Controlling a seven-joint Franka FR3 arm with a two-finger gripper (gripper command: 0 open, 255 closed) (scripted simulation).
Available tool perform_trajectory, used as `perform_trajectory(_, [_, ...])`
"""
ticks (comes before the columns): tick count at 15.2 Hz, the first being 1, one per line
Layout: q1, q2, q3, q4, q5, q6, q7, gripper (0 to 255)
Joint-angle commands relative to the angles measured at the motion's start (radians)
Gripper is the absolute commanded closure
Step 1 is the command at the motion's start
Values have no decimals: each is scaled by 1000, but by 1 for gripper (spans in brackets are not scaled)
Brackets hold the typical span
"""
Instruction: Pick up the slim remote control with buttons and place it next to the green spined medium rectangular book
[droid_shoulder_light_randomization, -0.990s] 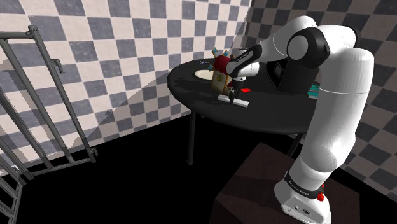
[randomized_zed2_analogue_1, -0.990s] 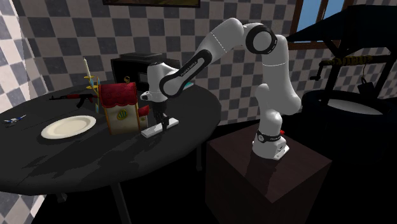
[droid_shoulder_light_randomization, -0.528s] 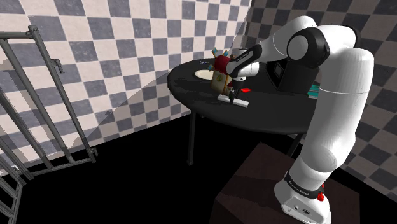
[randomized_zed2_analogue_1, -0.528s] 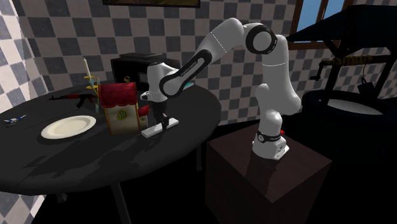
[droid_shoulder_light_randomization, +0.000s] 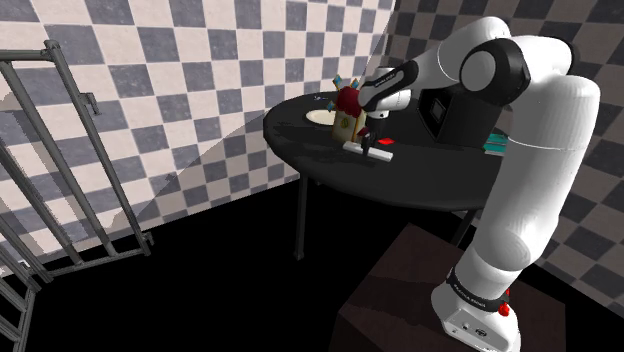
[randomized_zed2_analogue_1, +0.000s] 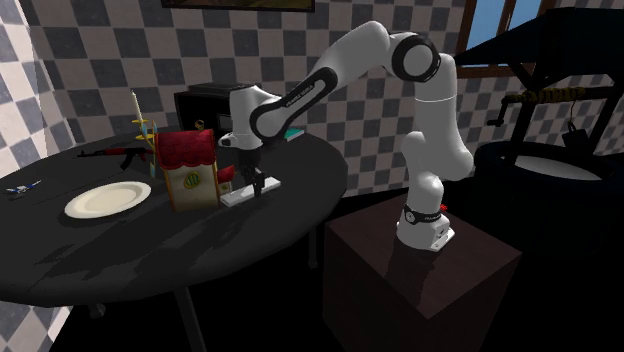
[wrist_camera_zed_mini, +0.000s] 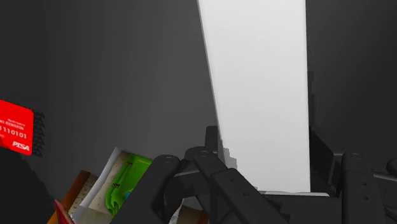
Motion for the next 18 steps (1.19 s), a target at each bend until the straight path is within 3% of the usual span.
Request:
perform_trajectory(1, [1,-14,-2,11,-7,-24,3,255])
perform_trajectory(10, [6,-61,-7,68,-29,-125,17,255])
perform_trajectory(18, [-95,-95,-83,21,-30,-110,-161,255])
